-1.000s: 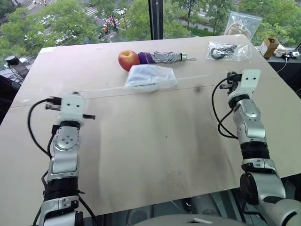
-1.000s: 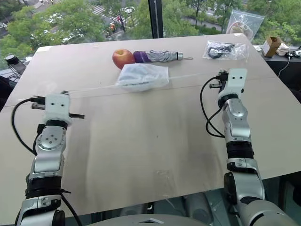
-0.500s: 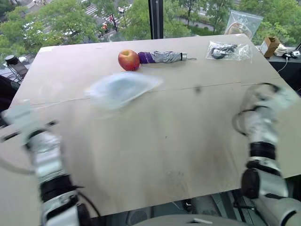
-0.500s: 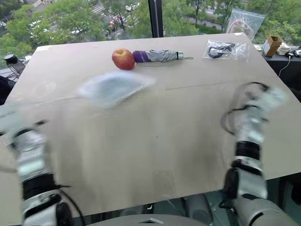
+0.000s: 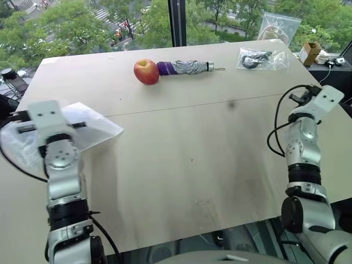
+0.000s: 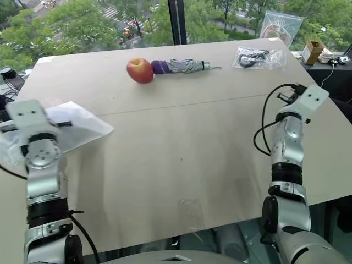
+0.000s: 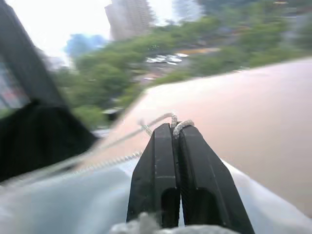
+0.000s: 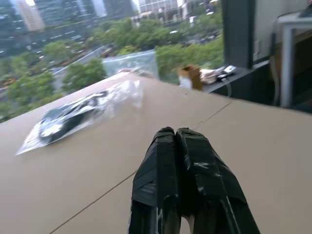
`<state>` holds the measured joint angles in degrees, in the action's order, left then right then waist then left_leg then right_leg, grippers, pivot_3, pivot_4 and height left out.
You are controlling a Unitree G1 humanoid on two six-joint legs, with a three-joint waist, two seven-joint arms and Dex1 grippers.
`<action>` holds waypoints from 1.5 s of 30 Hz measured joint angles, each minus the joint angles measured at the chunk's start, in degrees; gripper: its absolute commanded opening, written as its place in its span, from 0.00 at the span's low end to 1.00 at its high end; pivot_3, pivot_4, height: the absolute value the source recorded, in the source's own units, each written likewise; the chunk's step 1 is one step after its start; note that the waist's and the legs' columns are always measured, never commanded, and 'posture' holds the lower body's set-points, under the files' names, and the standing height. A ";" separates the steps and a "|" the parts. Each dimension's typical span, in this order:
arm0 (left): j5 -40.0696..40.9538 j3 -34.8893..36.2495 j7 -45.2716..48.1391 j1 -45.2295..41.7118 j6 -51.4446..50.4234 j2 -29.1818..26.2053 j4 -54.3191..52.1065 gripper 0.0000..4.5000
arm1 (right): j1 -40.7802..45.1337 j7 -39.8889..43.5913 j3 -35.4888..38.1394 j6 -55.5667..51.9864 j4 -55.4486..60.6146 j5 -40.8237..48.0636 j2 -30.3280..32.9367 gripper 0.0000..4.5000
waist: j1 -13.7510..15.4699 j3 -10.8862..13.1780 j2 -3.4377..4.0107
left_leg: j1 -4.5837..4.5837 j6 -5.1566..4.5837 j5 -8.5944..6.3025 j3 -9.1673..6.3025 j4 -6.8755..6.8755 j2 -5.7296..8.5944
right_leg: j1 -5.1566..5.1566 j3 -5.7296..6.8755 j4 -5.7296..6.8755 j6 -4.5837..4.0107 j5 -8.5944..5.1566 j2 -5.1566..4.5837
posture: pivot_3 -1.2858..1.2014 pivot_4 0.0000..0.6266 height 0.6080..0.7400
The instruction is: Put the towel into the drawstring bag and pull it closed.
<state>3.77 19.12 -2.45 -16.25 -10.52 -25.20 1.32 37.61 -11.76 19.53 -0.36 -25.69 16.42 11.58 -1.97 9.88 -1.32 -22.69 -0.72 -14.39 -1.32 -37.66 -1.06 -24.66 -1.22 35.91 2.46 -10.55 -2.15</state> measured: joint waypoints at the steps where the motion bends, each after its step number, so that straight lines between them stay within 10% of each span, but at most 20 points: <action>1: 1.75 -2.01 3.35 0.49 -1.90 0.23 -1.51 0.01 | -0.01 0.28 -0.29 -0.27 0.00 -0.08 -0.02 0.00 | 0.01 0.00 0.00 | -0.04 0.00 0.00 0.00 0.00 0.00 | -0.01 0.00 -0.02 0.00 0.00 -0.01 | 0.52 0.24 1.00; 12: 30.77 -17.02 31.59 6.15 -28.57 0.43 -26.55 0.01 | 0.04 1.89 0.74 0.37 -0.05 -0.42 1.19 0.00 | -0.44 0.02 0.04 | 0.04 -0.01 0.00 -0.01 0.01 -0.13 | -0.05 -0.05 0.02 -0.01 -0.02 0.19 | 0.52 0.24 1.00; 23: 54.19 2.84 25.17 -4.42 -30.61 3.29 -26.17 0.01 | -0.95 23.31 -5.49 -2.82 4.26 3.70 3.18 0.00 | -0.41 0.03 0.05 | 0.08 -0.02 0.00 0.01 -0.17 -0.18 | 0.03 -0.09 0.02 -0.04 0.01 0.27 | 0.52 0.24 1.00; 31: 69.51 11.08 18.04 -4.69 -31.18 -0.80 -24.14 0.00 | -9.96 43.90 -17.31 -20.97 23.92 13.11 6.23 0.75 | 0.06 0.03 0.05 | -0.04 -0.01 -0.01 -0.14 -0.15 -0.16 | 0.02 0.10 -0.02 -0.02 -0.01 0.21 | 0.52 0.24 1.00; 45: 75.15 9.43 15.62 0.39 -30.22 -1.73 -25.85 0.00 | -5.66 55.30 -32.98 -30.95 37.39 16.20 1.73 0.75 | 0.12 0.02 0.03 | -0.01 0.00 0.00 -0.16 -0.43 -0.16 | 0.09 0.11 0.04 -0.02 -0.02 0.27 | 0.52 0.24 1.00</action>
<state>78.92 28.55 13.17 -15.86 -40.74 -26.93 -24.53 31.95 43.54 -13.45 -31.31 11.69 32.62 13.31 -1.84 9.91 -1.29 -22.70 -0.71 -14.39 -1.48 -38.09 -1.22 -24.57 -1.11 35.95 2.45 -10.57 -1.88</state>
